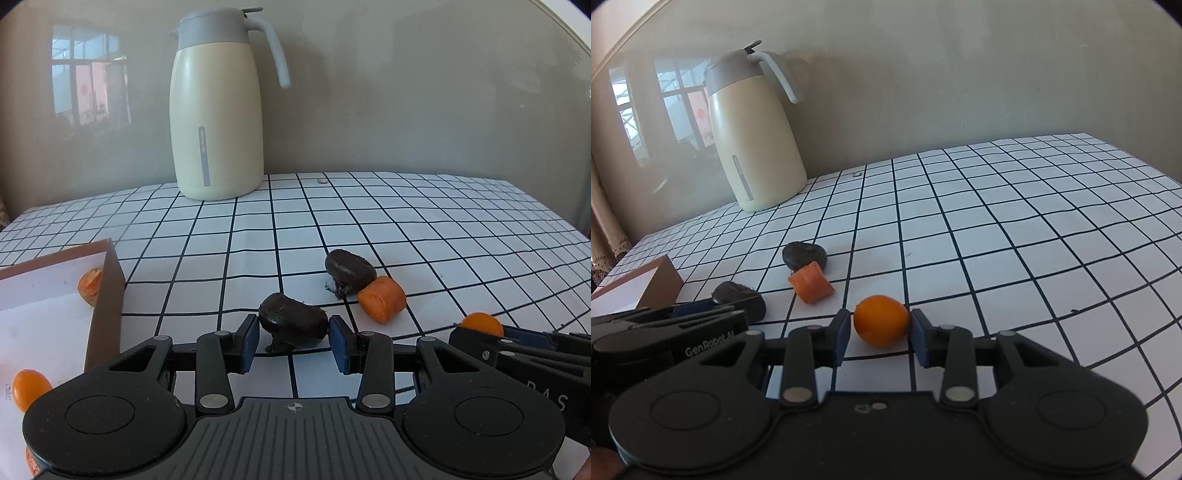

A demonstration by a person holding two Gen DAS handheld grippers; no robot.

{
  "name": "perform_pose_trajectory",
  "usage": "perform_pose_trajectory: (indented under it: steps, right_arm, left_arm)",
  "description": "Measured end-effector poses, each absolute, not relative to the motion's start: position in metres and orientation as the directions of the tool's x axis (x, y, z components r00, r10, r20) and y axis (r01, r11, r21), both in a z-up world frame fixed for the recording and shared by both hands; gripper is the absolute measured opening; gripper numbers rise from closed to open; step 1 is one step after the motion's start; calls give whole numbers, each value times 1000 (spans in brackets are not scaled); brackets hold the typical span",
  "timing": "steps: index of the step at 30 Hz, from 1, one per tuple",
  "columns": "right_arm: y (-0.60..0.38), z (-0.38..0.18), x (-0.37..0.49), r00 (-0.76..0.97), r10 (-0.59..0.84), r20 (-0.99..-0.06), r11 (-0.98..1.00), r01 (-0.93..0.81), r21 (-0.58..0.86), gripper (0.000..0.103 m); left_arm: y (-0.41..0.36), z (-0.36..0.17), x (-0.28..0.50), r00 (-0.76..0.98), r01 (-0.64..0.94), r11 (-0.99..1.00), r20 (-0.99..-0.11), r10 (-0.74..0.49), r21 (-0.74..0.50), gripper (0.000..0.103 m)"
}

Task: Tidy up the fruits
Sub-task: 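Close the left tool on a dark date while the right tool grasps a kumquat, then carry the dark date and kumquat over the white box with both tools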

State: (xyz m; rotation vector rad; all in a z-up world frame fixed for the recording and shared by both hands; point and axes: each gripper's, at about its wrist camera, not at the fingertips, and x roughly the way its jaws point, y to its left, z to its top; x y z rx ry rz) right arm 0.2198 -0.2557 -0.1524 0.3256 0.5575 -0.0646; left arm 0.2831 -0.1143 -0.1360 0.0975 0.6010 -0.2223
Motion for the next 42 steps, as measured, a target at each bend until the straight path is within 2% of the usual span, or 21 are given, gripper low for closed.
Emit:
perform_pose_trajectory:
  steps: [9,10,12,14,19,21,23,42]
  right_arm:
    - [-253,-152,220,848,26,-530,950,143,276,31]
    - [-253,-152,221,848,25,-529,951,143,274,31]
    - [-253,-152,221,848,24,-529,951,143,273,32]
    - [-252,-152,222,848,22,-529,953,143,267,32]
    - [-251,-152,222,849,9,-529,956,147,252,24]
    - [-249,-151,222,848,4,-530,959,146,242,23]
    - [-250,-151,222,848,4,-530,959,147,243,23]
    - [-242,-141,199,859,33,-511,965,106,241,22]
  left_arm:
    - [-118,-137,285,806,227,973,-569,-163,43,45]
    - [-117,-138,286,806,221,974,-570,-158,43,47]
    - [-116,-137,288,810,207,978,-566,-150,37,62]
    - [-116,-136,288,820,198,979,-555,-142,42,65]
    - [-117,-139,293,805,214,976,-571,-159,30,62]
    - [-118,-142,294,794,214,976,-588,-158,27,46]
    - [-118,-141,290,796,221,975,-584,-163,29,42]
    - [-96,-130,245,803,244,969,-567,-184,30,41]
